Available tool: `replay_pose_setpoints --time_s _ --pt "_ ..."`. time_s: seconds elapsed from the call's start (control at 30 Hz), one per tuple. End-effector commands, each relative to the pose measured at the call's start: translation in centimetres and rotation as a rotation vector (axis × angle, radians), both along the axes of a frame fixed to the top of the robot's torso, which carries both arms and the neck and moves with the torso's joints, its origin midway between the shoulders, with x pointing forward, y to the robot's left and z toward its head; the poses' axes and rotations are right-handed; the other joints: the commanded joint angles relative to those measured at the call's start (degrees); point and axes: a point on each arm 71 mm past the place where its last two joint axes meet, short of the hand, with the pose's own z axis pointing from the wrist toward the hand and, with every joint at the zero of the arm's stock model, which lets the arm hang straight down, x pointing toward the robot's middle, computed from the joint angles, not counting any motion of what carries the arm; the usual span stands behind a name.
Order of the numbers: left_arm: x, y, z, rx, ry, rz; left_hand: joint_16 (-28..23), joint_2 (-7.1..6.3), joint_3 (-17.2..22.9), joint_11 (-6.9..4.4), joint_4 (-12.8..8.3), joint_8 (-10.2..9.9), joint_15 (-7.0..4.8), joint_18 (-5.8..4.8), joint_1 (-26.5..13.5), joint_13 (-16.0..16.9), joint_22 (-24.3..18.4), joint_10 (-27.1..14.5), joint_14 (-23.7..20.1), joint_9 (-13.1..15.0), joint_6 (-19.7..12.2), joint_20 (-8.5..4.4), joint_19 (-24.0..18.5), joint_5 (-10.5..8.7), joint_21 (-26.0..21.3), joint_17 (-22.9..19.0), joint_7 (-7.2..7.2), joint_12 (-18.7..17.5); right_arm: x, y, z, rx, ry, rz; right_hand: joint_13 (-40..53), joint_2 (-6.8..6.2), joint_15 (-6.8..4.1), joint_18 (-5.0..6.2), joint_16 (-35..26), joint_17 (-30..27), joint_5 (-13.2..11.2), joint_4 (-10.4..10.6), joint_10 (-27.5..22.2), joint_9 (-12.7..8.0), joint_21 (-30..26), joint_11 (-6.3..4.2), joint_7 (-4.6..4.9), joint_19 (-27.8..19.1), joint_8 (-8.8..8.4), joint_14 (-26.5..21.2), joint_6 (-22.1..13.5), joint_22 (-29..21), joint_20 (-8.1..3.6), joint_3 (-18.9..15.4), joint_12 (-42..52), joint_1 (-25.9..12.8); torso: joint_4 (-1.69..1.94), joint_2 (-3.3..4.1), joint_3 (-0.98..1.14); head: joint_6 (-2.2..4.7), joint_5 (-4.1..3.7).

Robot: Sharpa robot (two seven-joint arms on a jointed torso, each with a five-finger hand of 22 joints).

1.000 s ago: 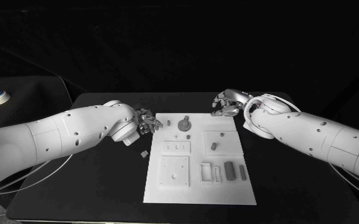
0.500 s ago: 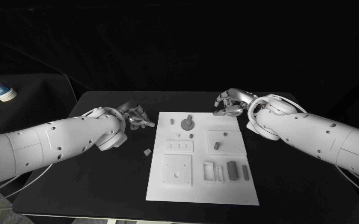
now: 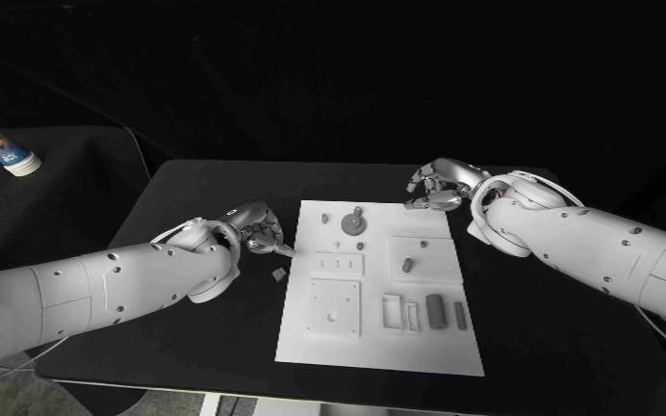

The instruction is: Assemble the parts on the task board

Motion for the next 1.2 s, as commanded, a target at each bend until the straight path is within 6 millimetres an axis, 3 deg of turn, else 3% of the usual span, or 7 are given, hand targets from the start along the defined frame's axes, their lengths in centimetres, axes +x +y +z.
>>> replay_pose_setpoints --time_s 0.03,0.4,0.83,1.0,1.2 --pt "-0.4 0.0 -0.4 0.046 -0.042 -0.018 -0.1 -0.05 -0.5 -0.17 0.0 0.4 -0.19 0.75 0.1 0.1 -0.1 0.1 -0.2 0.0 -0.3 -0.06 -0.1 0.04 -0.1 0.1 0.08 0.2 0.0 0.1 0.0 0.003 -0.002 0.013 -0.1 0.6 -0.17 -0.22 0.0 -0.1 0.1 -0.3 -0.5 0.0 2.2 0.0 0.32 -0.4 0.0 -0.4 0.1 -0.1 0.08 0.1 -0.3 0.2 -0.01 0.01 0.04 -0.46 0.34" --pt "-1.8 0.5 -1.5 0.07 0.0 -0.03 -0.7 -0.05 -2.7 0.03 0.1 0.1 0.14 0.68 1.9 0.0 -0.4 -1.0 -1.3 -0.3 -1.1 0.03 -0.8 0.2 -0.6 0.1 0.2 0.3 0.0 -0.3 0.0 -0.001 0.001 0.006 -0.1 0.63 -0.17 -0.22 0.0 -0.1 0.1 -0.3 -0.5 0.0 2.2 0.0 0.32 -0.4 0.01 -0.4 0.1 -0.1 0.08 0.1 -0.3 0.2 -0.03 0.0 0.08 -1.38 0.65" --pt "-2.4 0.9 -2.7 0.113 0.052 -0.038 -2.5 0.4 -2.7 0.86 0.7 -0.1 1.27 0.0 6.6 -0.4 -1.3 -4.0 -4.2 -1.0 -1.9 0.52 -2.8 1.18 -2.4 -0.6 0.29 -0.2 0.0 -0.2 -0.2 -0.002 0.006 0.007 -0.1 0.68 -0.17 -0.23 0.0 -0.1 0.1 -0.3 -0.5 0.0 2.2 0.01 0.32 -0.4 0.03 -0.4 0.2 -0.1 0.08 0.1 -0.3 0.2 -0.17 0.03 0.1 -1.78 1.17" --pt "-2.6 0.9 -3.3 0.123 0.064 -0.043 -3.1 0.51 -1.5 1.26 0.7 -0.3 1.79 -0.4 9.5 -0.6 -1.8 -5.5 -5.3 -1.6 -2.4 0.75 -3.7 1.33 -3.2 -0.8 0.05 -0.3 0.0 -0.3 -0.3 -0.003 0.007 0.005 -0.1 0.7 -0.16 -0.23 0.0 -0.1 0.1 -0.3 -0.5 0.0 2.2 0.01 0.32 -0.4 0.03 -0.4 0.2 -0.1 0.08 0.1 -0.3 0.2 -0.17 0.02 0.08 -1.91 1.14" --pt "-2.8 0.7 -3.8 0.12 0.065 -0.045 -3.3 0.48 -1.2 1.34 0.7 -0.3 1.94 -0.53 10.2 -0.7 -1.9 -5.9 -5.5 -1.7 -2.7 0.83 -3.9 1.29 -3.4 -0.9 -0.45 -0.3 0.0 -0.3 -0.3 -0.003 0.009 0.005 -0.1 0.72 -0.16 -0.23 0.0 -0.1 0.1 -0.3 -0.5 0.0 2.2 0.01 0.32 -0.4 0.04 -0.4 0.2 -0.1 0.08 0.1 -0.3 0.1 -0.15 0.03 0.07 -2.03 1.06"
